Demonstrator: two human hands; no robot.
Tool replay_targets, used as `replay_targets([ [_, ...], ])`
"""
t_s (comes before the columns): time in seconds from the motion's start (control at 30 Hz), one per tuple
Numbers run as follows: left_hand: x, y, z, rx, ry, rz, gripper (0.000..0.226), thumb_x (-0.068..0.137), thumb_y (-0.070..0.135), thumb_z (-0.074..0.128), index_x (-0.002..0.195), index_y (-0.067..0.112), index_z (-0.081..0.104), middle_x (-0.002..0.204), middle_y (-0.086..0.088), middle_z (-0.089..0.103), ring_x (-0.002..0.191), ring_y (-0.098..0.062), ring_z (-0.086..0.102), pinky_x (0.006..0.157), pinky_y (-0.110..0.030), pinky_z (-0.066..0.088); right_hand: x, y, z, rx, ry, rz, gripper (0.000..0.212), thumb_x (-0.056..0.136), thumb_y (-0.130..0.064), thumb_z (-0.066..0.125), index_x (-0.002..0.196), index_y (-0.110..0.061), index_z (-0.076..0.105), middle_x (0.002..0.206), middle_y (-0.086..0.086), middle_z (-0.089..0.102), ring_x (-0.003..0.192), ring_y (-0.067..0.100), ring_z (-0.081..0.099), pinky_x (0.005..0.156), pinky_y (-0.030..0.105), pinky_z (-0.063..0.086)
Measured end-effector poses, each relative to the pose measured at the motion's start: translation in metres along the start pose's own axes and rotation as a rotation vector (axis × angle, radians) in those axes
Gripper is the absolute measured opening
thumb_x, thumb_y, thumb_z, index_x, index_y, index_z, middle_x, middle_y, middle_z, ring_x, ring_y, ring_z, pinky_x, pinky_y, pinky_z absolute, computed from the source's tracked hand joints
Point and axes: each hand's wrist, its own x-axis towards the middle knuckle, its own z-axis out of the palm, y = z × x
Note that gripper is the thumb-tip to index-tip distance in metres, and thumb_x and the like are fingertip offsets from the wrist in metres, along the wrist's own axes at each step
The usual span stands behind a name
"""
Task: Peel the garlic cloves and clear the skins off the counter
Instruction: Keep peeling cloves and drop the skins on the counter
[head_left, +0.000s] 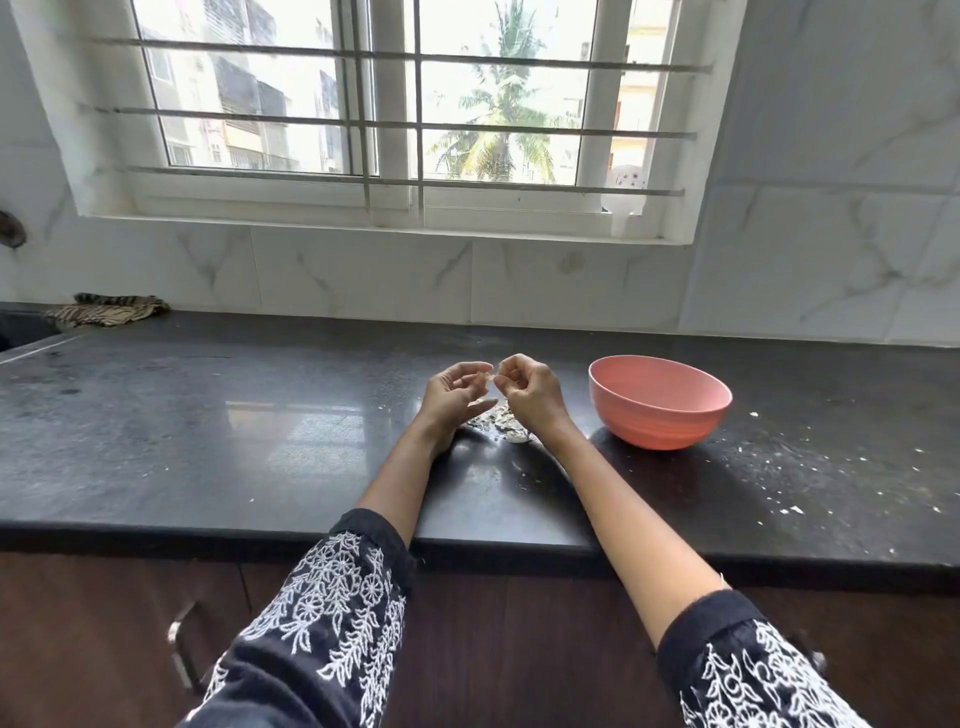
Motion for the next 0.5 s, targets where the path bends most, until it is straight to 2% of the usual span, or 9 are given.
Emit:
replay_targets([
  [0.13,0.0041,-0.0012,-0.0011,-0.048,0.090,0.035,0.016,0.092,0.001,0.052,0.081,0.010,0.058,0.079,-0.006,0.054,0.074,-0.013,0.055,0.063,-0.017,0.056,-0.0001,0.0006,0.0004,-0.001,-0.012,-0.007,0.014,0.084,-0.007,0.061,0.075,-0.016,0.056,0.062,-0.007,0.052,0.058,0.007,0.045,0.057,0.020,0.036],
  [0.3,0.0089,-0.0009,-0.0060,-0.145,0.189,0.063,0.019,0.091,-0.003,0.052,0.081,0.011,0.056,0.075,-0.004,0.052,0.054,-0.001,0.058,0.063,-0.018,0.056,-0.0001,0.0007,-0.0007,0.038,0.000,0.005,0.017,0.084,-0.005,0.060,0.072,-0.017,0.055,0.062,-0.008,0.051,0.061,0.010,0.047,0.060,0.023,0.038],
  [0.4,0.0079,-0.0006,-0.0056,-0.155,0.174,0.061,0.017,0.091,-0.002,0.052,0.084,0.012,0.057,0.079,-0.003,0.054,0.065,-0.005,0.059,0.067,-0.019,0.057,0.0000,-0.0002,-0.0005,0.005,0.004,0.005,0.019,0.080,-0.003,0.062,0.070,-0.018,0.059,0.063,-0.009,0.056,0.062,0.010,0.051,0.062,0.023,0.042],
  [0.5,0.0068,-0.0004,-0.0051,-0.143,0.157,0.061,0.015,0.091,0.000,0.053,0.087,0.013,0.057,0.083,-0.004,0.055,0.074,-0.010,0.057,0.066,-0.019,0.057,-0.0014,-0.0001,-0.0004,0.036,0.044,-0.017,0.038,0.071,0.011,0.046,0.064,-0.025,0.059,0.066,-0.008,0.065,0.067,0.012,0.062,0.067,0.028,0.051],
])
